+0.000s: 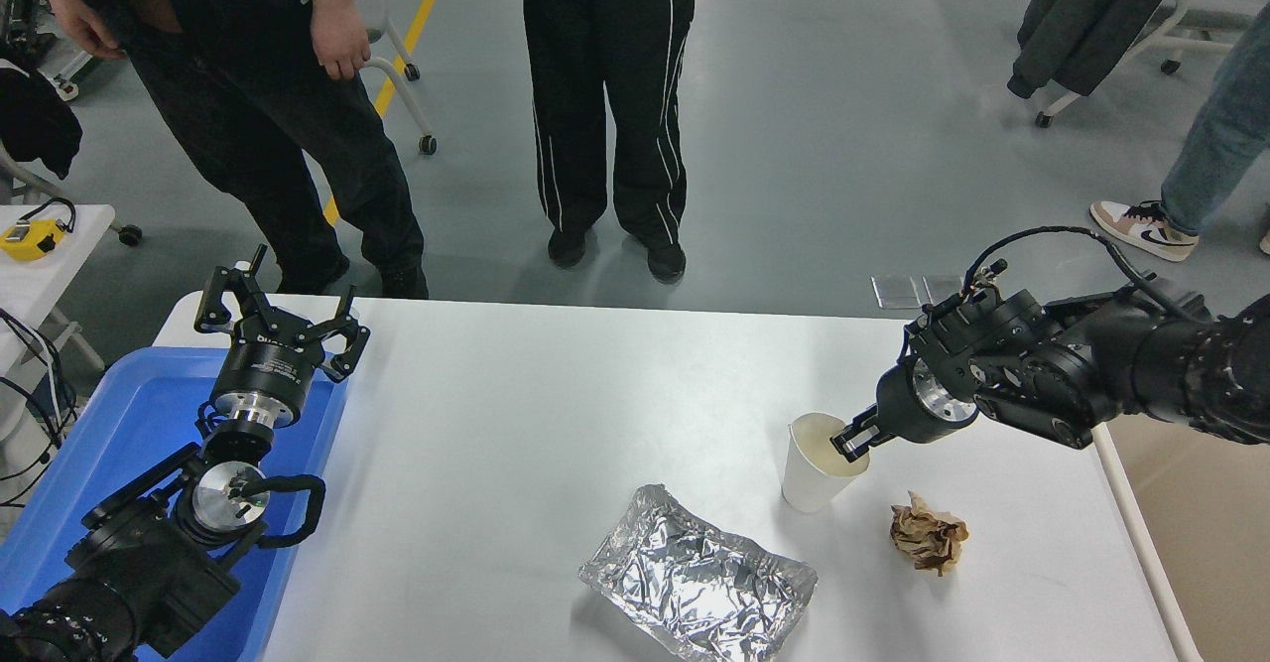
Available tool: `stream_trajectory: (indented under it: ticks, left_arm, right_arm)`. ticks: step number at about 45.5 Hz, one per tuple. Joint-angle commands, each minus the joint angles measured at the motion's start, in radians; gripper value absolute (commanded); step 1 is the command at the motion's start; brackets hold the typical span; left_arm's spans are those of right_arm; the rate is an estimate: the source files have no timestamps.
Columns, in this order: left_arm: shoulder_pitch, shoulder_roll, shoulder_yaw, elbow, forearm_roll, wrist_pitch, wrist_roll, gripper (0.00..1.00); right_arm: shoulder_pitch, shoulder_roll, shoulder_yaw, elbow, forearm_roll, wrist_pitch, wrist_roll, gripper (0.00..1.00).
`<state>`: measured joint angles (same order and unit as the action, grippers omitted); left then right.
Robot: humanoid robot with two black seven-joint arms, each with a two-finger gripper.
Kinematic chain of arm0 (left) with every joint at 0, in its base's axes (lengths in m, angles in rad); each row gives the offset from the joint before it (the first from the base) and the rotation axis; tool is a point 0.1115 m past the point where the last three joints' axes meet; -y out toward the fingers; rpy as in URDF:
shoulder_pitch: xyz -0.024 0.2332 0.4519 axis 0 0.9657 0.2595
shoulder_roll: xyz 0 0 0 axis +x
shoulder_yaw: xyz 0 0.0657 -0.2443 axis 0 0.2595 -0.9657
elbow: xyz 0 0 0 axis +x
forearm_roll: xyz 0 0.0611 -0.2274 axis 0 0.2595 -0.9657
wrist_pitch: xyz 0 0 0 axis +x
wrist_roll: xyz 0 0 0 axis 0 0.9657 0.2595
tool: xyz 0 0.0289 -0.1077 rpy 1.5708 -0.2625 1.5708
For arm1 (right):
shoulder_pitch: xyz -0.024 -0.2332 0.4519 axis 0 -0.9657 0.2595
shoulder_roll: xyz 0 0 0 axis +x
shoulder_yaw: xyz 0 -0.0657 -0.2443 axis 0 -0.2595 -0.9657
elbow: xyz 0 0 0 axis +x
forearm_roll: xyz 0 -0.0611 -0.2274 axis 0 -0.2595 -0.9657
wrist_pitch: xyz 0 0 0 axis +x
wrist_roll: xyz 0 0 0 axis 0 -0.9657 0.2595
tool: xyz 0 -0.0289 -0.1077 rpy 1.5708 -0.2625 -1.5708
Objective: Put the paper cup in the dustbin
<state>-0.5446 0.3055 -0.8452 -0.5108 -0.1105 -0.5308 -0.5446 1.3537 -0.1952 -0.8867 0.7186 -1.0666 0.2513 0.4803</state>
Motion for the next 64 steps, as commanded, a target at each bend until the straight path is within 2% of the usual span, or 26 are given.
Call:
stream_trajectory:
  ticks: [1,9,20,34,40,49,55,59,64]
  left_arm:
    - [0.0,0.0,0.0,0.0,0.0,0.0,0.0,1.0]
    - [0.0,0.0,0.0,0.0,0.0,0.0,0.0,1.0]
    - [0.0,0.0,0.0,0.0,0.0,0.0,0.0,1.0]
    - [0.0,0.001,0.0,0.0,0.0,0.0,0.0,1.0]
    - [0.0,0.001,0.0,0.0,0.0,0.0,0.0,1.0]
    - [0.0,0.0,0.0,0.0,0.0,0.0,0.0,1.0]
    - [0.0,0.001,0.0,0.0,0.0,0.0,0.0,1.0]
    - [0.0,0.001,0.0,0.0,0.0,0.0,0.0,1.0]
    - [0.0,0.0,0.0,0.0,0.0,0.0,0.0,1.0]
  right_arm:
    - [0.005,0.0,0.002,0.001,0.01,0.002,0.001,0.0]
    - [0.036,-0.02,0.015,0.004,0.02,0.002,0.017,0.0]
    - [0.104,-0.138,0.112,0.012,0.105,0.017,0.084,0.0]
    - [0.11,-0.297,0.169,-0.028,0.344,0.043,0.103,0.0]
    - [0.075,-0.336,0.169,-0.158,0.451,0.043,0.103,0.0]
    - [-0.056,-0.342,0.193,-0.546,0.626,0.091,0.09,0.0]
    - [-0.117,-0.342,0.221,-0.666,0.646,0.094,0.067,0.0]
    - [-0.154,-0.346,0.248,-0.709,0.646,0.091,0.025,0.0]
    - [-0.212,-0.377,0.348,-0.742,0.645,0.091,-0.097,0.0]
